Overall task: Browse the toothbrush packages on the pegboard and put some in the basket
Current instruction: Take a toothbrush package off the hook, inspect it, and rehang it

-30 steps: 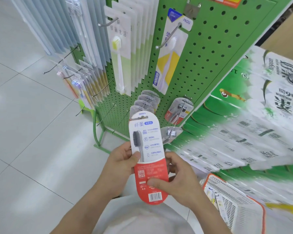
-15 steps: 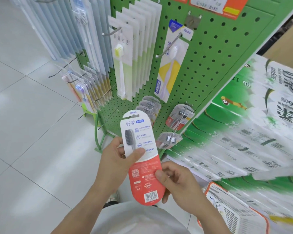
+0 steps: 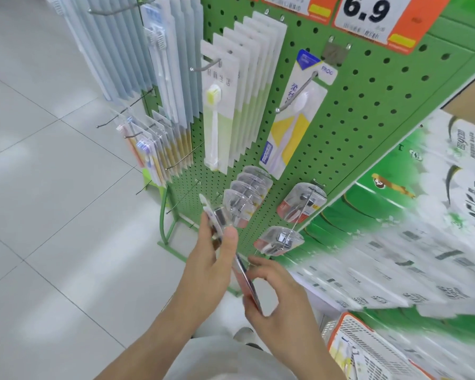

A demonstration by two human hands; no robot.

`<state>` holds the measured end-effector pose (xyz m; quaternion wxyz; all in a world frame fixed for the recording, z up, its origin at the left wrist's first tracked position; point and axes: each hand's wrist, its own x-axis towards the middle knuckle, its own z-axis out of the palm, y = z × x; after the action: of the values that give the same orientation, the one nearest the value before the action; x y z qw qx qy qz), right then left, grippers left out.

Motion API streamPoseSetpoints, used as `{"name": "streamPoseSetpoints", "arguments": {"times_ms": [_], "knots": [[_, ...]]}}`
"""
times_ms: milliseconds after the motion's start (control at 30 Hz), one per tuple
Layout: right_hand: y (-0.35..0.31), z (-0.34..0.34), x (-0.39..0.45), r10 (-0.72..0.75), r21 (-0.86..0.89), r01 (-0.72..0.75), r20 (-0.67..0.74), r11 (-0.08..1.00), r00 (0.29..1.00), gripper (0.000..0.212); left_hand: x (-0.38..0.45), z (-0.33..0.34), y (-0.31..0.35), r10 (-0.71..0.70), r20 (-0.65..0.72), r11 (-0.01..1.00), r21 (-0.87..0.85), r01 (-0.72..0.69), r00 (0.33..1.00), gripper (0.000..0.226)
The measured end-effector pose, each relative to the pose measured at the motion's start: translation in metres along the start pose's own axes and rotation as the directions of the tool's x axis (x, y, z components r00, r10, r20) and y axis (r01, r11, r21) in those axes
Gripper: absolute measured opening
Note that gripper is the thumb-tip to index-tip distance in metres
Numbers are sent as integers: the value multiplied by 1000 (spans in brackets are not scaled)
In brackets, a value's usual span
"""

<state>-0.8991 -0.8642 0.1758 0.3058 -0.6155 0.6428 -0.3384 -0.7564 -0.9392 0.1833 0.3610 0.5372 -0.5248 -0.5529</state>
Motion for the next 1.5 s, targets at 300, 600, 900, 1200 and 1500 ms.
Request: {"name": "streamPoseSetpoints", "arguments": {"times_ms": [300, 600, 900, 1200, 1500], "knots": [[-1, -3, -3, 38, 89, -20, -203, 996, 979, 60, 7, -2, 5, -41, 51, 987, -152, 49, 998, 62], [20, -63, 5, 321, 462, -135, -350, 876, 880, 39, 17, 30, 18, -38, 159, 997, 73, 27, 986, 30], [98, -122, 18, 368, 50, -383, -410, 923, 834, 27, 37, 74, 1, 231, 263, 808, 484, -335, 937, 41], [135, -95, 78, 329, -122, -360, -216, 925, 919, 15, 54, 105, -5, 231, 137, 796, 542, -268, 963, 20], [158, -81, 82, 376, 158, -346, -238, 925, 895, 19, 62, 114, -14, 237, 116, 758, 599, -259, 964, 9]]}}
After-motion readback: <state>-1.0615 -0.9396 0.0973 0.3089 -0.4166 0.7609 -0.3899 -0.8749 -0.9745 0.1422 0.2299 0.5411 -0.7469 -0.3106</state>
